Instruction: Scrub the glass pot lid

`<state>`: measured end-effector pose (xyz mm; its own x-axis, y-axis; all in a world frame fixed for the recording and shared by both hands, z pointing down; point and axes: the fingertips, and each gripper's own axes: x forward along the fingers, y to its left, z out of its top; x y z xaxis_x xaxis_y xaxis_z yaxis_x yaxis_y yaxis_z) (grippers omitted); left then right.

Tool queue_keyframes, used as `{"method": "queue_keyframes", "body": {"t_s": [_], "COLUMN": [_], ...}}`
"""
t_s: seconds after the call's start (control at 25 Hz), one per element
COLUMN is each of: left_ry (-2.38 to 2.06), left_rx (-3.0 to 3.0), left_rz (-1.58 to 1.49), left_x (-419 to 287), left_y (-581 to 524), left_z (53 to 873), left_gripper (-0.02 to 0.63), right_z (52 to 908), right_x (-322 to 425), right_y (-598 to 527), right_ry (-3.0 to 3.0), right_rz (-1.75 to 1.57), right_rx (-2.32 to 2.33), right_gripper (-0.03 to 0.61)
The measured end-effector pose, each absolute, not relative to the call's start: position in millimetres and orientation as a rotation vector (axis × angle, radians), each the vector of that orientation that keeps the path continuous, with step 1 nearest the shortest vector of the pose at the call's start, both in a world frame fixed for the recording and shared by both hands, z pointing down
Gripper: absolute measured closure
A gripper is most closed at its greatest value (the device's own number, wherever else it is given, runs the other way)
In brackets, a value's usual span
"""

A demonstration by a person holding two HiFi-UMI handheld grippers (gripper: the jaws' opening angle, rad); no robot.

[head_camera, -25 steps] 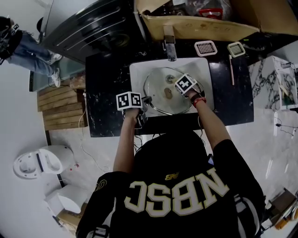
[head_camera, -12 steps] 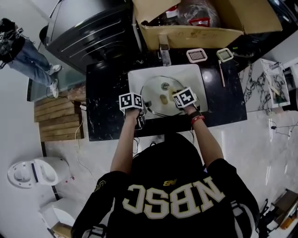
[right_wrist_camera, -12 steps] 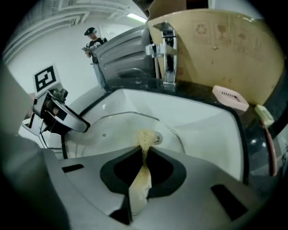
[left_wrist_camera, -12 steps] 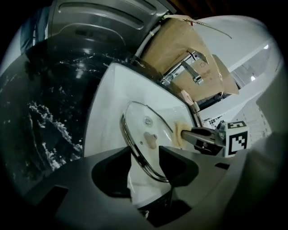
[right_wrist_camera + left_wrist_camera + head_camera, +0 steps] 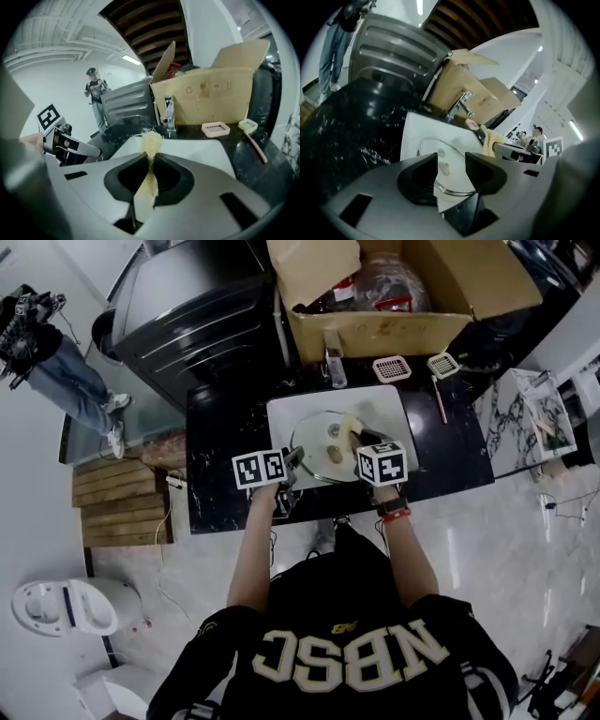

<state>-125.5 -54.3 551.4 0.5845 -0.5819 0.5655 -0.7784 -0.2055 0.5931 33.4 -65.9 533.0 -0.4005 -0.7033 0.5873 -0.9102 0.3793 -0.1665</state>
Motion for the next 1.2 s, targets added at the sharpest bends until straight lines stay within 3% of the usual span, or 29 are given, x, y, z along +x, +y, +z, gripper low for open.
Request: {"method": "queue_keyframes", "body": {"t_s": [0.52, 1.2], "left_ry": [-1.545, -1.601], "left_rx": [2.547, 2.557], "left_rz": [-0.048, -0.087], "left_x": [-159, -166], "left_y": [-33, 10], "left_z": [337, 336], "left_gripper": [0.594, 0.6], "right_z": [360, 347], "right_x": [13, -1], "right_y": [-24, 22], "right_ry": [-2.401, -2.396], "right_rz": [0.167, 0.065], "right_rx": [1.763, 1.775], "right_gripper": [0.537, 0.537]}}
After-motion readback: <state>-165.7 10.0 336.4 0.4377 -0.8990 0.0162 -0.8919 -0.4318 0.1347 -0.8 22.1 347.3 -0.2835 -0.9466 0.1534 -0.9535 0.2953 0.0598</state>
